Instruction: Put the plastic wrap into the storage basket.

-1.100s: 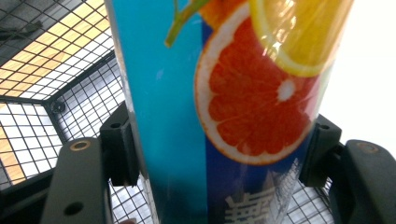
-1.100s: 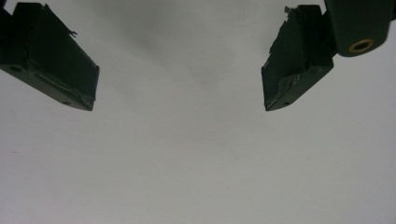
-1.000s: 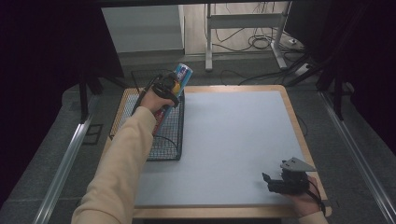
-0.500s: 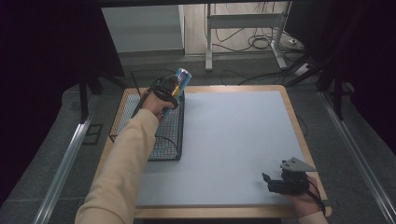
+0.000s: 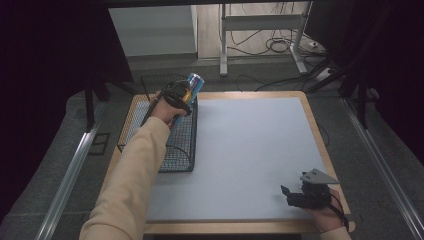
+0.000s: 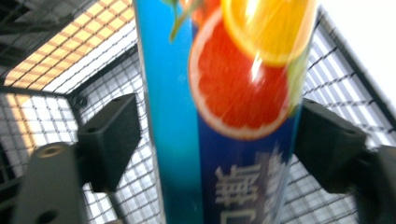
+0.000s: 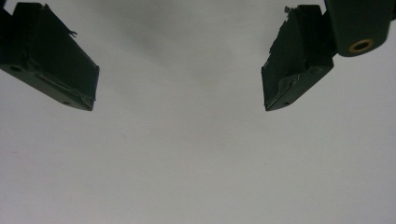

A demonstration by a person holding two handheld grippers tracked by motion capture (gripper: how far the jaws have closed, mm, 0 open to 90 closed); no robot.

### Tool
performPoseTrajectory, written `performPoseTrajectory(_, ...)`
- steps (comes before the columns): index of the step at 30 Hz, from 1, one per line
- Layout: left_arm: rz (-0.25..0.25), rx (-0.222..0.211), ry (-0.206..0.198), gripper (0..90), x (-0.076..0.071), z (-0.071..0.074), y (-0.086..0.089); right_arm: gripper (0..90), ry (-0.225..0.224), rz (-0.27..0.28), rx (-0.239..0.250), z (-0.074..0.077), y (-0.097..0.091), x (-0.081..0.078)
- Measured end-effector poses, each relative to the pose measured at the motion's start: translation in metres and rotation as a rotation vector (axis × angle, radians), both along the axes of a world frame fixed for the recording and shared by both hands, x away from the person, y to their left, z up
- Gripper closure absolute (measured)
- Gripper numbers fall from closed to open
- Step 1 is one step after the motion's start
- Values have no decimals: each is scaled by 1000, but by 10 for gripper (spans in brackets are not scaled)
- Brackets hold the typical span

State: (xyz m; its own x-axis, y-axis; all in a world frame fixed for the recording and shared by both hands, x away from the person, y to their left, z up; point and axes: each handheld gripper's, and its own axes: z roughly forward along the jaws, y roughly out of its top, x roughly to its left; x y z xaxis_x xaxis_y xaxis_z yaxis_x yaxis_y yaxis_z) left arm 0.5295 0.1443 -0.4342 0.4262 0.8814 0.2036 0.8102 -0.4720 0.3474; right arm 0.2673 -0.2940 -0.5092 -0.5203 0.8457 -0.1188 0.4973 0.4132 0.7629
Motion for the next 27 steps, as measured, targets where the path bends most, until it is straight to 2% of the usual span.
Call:
performPoseTrajectory(4,-3,-59,-33,132,-9,11,3,115,1,2,0,0,0,0)
performPoseTrajectory(9,-9,-138,-85,123,-28,33,4,115,-2,1,-2,0,1,0)
performPoseTrajectory(16,-99,-264,-142,142,-68,64,-6,115,-7,0,-1,2,2,-1)
performPoseTrajectory(21,-160,-318,-159,149,-96,71,-17,115,-11,-3,0,3,2,-2)
performPoseTrajectory(27,-270,-380,-174,154,-137,73,-36,115,-12,-3,-1,3,2,-2)
